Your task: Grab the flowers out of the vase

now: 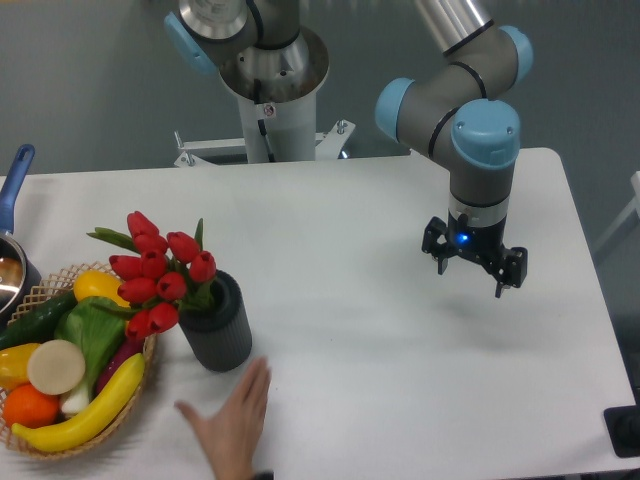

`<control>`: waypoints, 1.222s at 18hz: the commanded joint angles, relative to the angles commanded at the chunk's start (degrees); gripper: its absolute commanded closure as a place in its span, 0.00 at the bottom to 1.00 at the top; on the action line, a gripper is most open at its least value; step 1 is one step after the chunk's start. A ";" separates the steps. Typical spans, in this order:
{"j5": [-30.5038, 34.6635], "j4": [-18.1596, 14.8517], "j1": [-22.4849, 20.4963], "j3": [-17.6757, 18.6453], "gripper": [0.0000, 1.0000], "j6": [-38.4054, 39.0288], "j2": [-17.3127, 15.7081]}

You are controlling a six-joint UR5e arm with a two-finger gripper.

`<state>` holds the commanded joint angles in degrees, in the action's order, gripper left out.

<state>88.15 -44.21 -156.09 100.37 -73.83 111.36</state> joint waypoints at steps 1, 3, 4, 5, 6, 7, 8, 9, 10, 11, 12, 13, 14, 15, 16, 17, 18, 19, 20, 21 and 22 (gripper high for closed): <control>0.00 0.00 0.00 0.09 0.00 0.09 0.00; -0.17 0.09 0.17 0.18 0.00 0.17 -0.09; -0.26 0.09 0.26 0.18 0.00 0.35 -0.09; -0.35 0.09 0.35 0.18 0.00 0.53 -0.09; -0.35 0.09 0.61 0.26 0.00 0.53 -0.09; -0.26 0.09 0.96 0.26 0.00 0.61 -0.09; -0.26 0.09 1.05 0.35 0.00 0.62 -0.09; -0.26 0.09 1.05 0.44 0.00 0.62 -0.09; -0.35 0.09 1.05 0.53 0.00 0.62 -0.09; -0.44 0.09 1.05 0.79 0.00 0.44 -0.17; -1.22 0.26 0.97 0.97 0.00 0.35 -0.18; -2.71 0.44 0.79 1.31 0.00 0.26 -0.26; -4.20 0.44 0.62 1.49 0.00 0.44 -0.26; -5.44 0.44 0.44 1.58 0.00 0.44 -0.26; -6.32 0.53 0.27 1.58 0.00 0.44 -0.35; -7.55 0.61 0.18 1.58 0.00 0.53 -0.35; -9.38 1.22 0.09 1.84 0.00 0.53 -0.35; -11.40 2.54 0.09 2.28 0.00 0.53 -0.35; -12.64 3.51 0.26 2.89 0.00 0.61 -0.44; -13.00 3.95 0.35 3.07 0.00 0.79 -0.61; -13.79 3.96 0.35 2.99 0.00 1.14 -0.79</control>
<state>74.36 -40.25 -155.74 103.36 -72.69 110.57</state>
